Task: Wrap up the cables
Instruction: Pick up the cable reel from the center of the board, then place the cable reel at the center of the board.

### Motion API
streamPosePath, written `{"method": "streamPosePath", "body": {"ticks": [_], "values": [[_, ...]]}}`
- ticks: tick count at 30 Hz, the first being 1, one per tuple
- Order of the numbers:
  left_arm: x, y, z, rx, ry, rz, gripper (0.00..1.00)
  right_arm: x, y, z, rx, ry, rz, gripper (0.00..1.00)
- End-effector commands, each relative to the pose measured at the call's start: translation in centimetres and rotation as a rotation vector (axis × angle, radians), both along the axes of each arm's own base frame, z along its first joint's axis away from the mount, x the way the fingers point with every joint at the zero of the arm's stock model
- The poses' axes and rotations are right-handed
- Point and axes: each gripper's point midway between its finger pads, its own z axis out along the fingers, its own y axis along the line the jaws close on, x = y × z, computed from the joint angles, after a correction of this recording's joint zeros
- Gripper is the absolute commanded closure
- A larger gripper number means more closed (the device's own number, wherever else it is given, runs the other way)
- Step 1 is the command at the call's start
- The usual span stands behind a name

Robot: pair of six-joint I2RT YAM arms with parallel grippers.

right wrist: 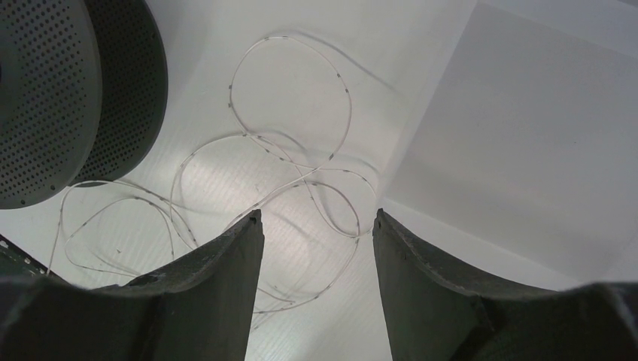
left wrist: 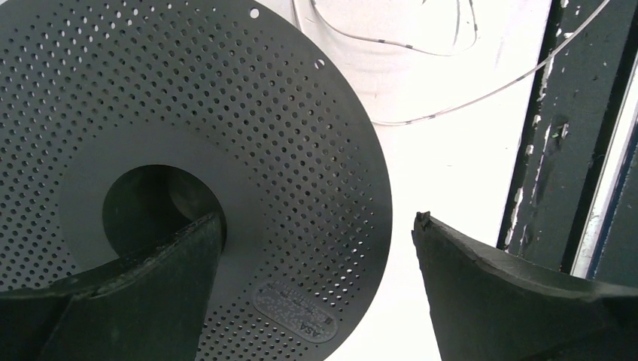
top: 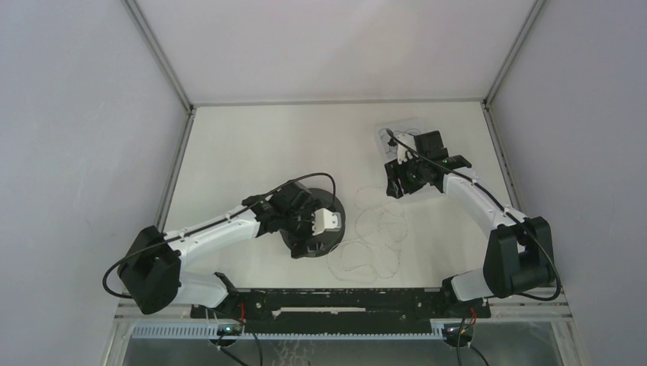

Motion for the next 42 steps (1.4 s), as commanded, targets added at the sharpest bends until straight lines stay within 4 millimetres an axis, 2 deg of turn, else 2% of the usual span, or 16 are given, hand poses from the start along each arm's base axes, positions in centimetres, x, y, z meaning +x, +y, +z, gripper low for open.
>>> {"method": "streamPosePath", "body": {"ticks": [1,7,11,16,20,26,28,31,37,42], "values": [[1.4,-1.1,1.0,-0.018,-0.054,-0.017,0.0,0.6,0.2,1.4,0.022,-0.065,0.015,0.37],[2.1,-1.3,-0.2,0.021,-0.077,-0.014,0.0,0.6,0.3,1.4,0.024,-0.062,0.016,0.37],[2.8,-1.5,1.2,0.001,-0.106,0.02,0.19,1.0,0.4,2.4,0.033,-0.103,0.014,0.37],[2.8,-1.8,5.7,-0.183,-0.053,0.084,0.37,1.7,1.1,5.7,0.037,-0.2,0.053,0.37],[3.8,-1.0,9.3,-0.344,0.029,0.172,0.5,2.2,2.1,8.4,0.054,-0.269,0.088,0.36],[6.5,-0.3,16.6,-0.696,0.216,0.361,0.57,2.5,4.3,11.2,0.094,-0.33,0.15,0.36],[8.1,-0.3,19.2,-0.824,0.256,0.42,0.57,2.6,4.8,11.3,0.107,-0.326,0.16,0.36],[9.6,-0.4,21.4,-0.987,0.376,0.511,0.57,3.1,5.3,12.2,0.126,-0.342,0.169,0.36],[11.4,-0.9,20.3,-1.195,0.684,0.655,0.59,3.1,5.6,11.5,0.131,-0.319,0.185,0.36],[12.4,-0.9,19.1,-1.268,0.772,0.693,0.6,2.7,5.7,10.7,0.132,-0.301,0.19,0.36]]}}
